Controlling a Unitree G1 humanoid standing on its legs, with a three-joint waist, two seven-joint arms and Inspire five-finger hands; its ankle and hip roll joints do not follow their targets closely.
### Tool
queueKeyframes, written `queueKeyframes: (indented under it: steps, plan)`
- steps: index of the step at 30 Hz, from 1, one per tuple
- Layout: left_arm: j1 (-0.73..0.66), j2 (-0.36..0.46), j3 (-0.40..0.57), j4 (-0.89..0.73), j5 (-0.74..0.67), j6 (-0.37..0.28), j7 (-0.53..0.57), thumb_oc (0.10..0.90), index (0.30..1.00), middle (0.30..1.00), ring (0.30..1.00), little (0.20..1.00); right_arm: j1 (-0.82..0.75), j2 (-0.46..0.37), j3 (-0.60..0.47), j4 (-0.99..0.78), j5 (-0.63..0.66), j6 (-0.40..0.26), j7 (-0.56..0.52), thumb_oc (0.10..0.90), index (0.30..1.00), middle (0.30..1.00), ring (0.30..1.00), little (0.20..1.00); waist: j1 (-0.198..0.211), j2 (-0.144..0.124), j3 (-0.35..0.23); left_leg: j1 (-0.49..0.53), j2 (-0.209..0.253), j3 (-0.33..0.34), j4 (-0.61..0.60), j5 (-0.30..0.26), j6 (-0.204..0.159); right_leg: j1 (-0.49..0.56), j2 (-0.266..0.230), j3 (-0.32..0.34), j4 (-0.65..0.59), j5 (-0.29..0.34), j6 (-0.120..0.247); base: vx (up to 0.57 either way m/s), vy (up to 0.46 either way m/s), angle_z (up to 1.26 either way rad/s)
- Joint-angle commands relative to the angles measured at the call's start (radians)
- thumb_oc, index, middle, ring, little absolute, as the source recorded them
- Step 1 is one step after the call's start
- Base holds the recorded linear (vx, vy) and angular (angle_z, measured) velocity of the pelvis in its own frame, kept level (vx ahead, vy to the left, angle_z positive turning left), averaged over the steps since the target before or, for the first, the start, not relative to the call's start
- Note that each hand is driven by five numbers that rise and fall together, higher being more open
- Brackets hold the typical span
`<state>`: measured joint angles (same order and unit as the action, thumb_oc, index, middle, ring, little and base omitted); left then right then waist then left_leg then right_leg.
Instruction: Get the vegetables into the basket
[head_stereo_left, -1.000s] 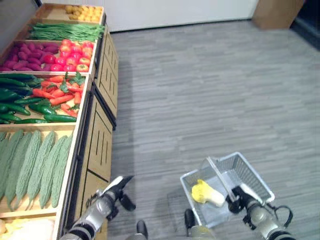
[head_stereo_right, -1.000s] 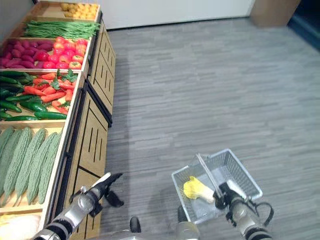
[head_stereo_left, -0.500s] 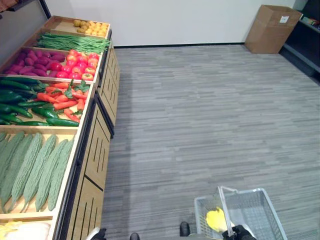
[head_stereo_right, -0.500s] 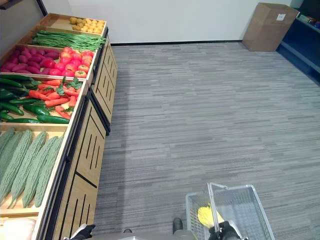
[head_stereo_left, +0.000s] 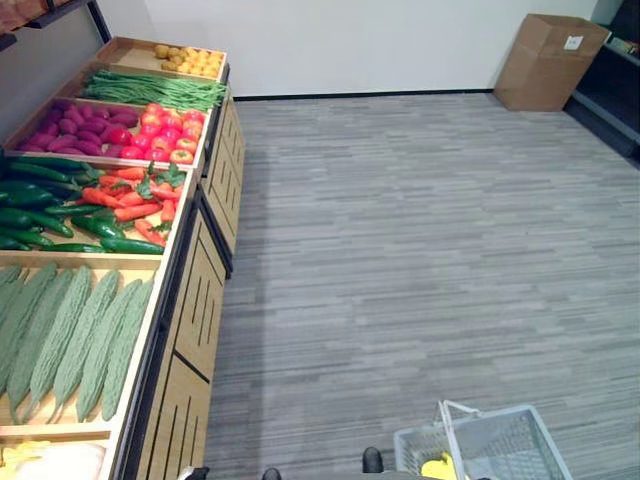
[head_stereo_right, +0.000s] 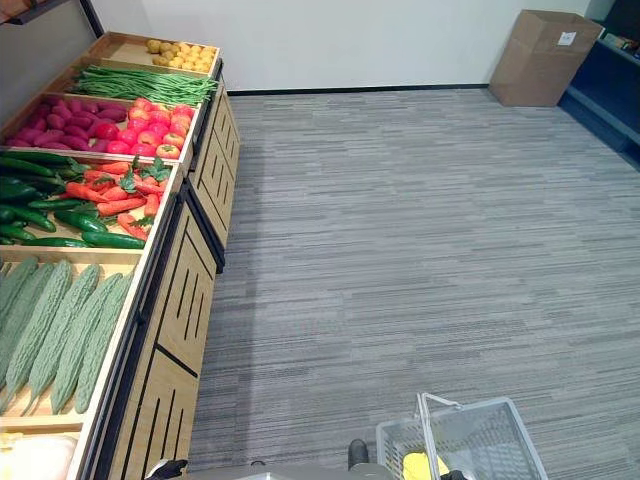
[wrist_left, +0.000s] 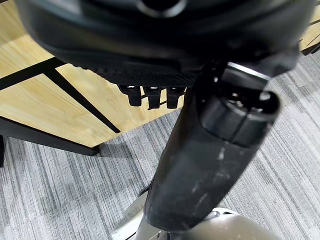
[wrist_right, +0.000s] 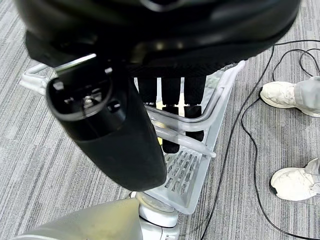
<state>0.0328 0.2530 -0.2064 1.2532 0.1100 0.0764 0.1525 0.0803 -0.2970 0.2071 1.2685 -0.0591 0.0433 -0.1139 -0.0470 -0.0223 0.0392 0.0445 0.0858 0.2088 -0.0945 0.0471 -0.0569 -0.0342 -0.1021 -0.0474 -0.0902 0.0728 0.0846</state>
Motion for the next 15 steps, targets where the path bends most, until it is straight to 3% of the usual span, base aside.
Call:
queueKeyframes:
  steps: [1, 15]
  plan:
    - [-0.109, -0.001, -0.008, 0.023, -0.013, -0.033, 0.000, 0.900, 1.000, 1.000, 1.000, 1.000, -0.096, 0.020, 0.013, -0.006, 0.062, -0.020, 0.020, 0.400, 0.300, 0.300, 0.300, 0.300, -0.024, -0.010, 0.068, 0.024, -0.025, 0.011, 0.007, -0.040, -0.022, 0.031, -0.097, -0.046, 0.047, 0.012, 0.108, 0.00, 0.041, -0.08]
    - [-0.113, 0.007, -0.003, 0.035, -0.007, -0.034, -0.007, 0.900, 1.000, 1.000, 1.000, 1.000, -0.107, 0.020, 0.013, 0.004, 0.056, -0.020, 0.034, 0.400, 0.300, 0.300, 0.300, 0.300, -0.018, -0.025, 0.073, 0.013, -0.051, 0.014, 0.007, -0.052, -0.004, 0.017, -0.117, -0.035, 0.047, 0.029, 0.121, 0.00, 0.019, -0.04]
